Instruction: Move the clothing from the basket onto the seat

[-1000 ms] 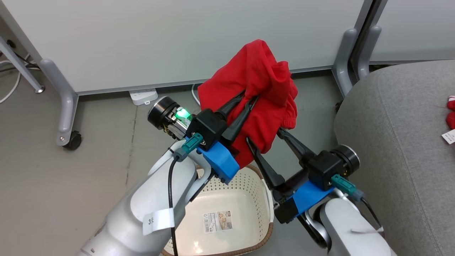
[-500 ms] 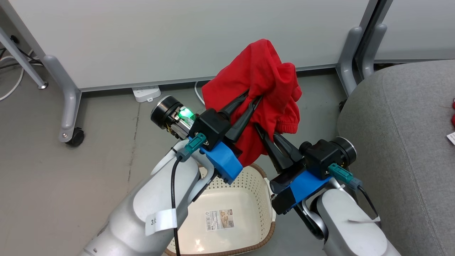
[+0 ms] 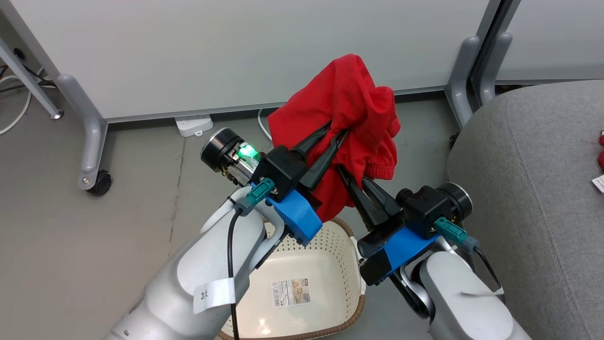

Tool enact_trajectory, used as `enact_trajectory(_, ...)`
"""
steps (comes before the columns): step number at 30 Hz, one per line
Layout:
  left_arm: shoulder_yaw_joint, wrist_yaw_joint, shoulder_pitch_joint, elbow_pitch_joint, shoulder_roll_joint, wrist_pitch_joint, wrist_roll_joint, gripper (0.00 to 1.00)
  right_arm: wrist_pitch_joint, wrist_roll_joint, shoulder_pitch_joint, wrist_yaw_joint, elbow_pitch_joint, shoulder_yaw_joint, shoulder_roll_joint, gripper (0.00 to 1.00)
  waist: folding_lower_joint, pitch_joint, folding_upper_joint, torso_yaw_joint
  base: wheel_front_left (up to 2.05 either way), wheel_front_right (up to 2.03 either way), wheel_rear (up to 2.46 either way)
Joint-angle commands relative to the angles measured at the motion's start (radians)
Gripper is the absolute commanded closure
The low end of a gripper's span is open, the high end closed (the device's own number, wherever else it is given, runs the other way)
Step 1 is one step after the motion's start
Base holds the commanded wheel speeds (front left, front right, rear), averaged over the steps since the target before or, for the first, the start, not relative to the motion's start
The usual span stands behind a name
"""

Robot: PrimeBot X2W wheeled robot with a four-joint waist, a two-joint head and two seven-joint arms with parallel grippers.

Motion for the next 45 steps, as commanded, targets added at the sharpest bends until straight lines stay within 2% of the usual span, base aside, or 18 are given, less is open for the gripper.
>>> enact_trajectory(1, 0.001, 0.000, -0.011, -0.002, 0.003, -0.005, -0.001, 1.00, -0.003, 0.003, -0.016, 0.000, 0.002, 0.001, 0.003, 1.00, 0.0000, 0.001, 0.0000, 0.000, 0.00, 0.00, 0.00)
enact_trajectory(6, -0.001, -0.001, -0.013, 0.000, 0.006, -0.005, -0.002, 1.00, -0.003, 0.003, -0.019, 0.000, 0.003, 0.004, 0.003, 1.00, 0.0000, 0.001, 0.0000, 0.000, 0.00, 0.00, 0.00)
enact_trajectory(7, -0.001, -0.001, -0.012, 0.003, 0.005, -0.005, -0.006, 0.82, -0.003, 0.003, -0.019, 0.000, 0.003, 0.004, 0.003, 1.00, 0.0000, 0.001, 0.0000, 0.000, 0.00, 0.00, 0.00)
enact_trajectory(8, -0.002, -0.001, -0.012, 0.005, 0.005, -0.005, -0.007, 0.09, -0.003, 0.003, -0.019, 0.000, 0.002, 0.004, 0.003, 1.00, 0.0000, 0.002, 0.0000, 0.000, 0.00, 0.00, 0.00)
enact_trajectory(9, -0.002, -0.001, -0.013, 0.006, 0.005, -0.005, -0.008, 0.00, -0.003, 0.003, -0.019, 0.000, 0.002, 0.004, 0.003, 1.00, 0.0000, 0.002, 0.0000, 0.000, 0.00, 0.00, 0.00)
enact_trajectory(22, 0.015, -0.001, -0.015, -0.001, 0.005, -0.005, 0.009, 0.00, -0.004, -0.005, -0.010, 0.000, -0.002, -0.008, 0.003, 1.00, 0.0000, 0.016, 0.0000, -0.006, 0.00, 0.00, 0.00)
enact_trajectory(30, 0.012, -0.001, -0.021, -0.001, 0.007, -0.005, 0.016, 0.00, -0.003, -0.011, -0.024, 0.000, -0.009, -0.027, -0.008, 1.00, 0.0000, 0.045, 0.0000, -0.039, 0.00, 0.00, 0.00)
enact_trajectory(45, -0.017, -0.001, -0.055, -0.016, 0.028, -0.005, 0.030, 0.00, -0.004, -0.038, -0.051, 0.000, -0.064, -0.198, -0.037, 1.00, 0.0000, 0.135, 0.0000, -0.160, 0.00, 0.00, 0.00)
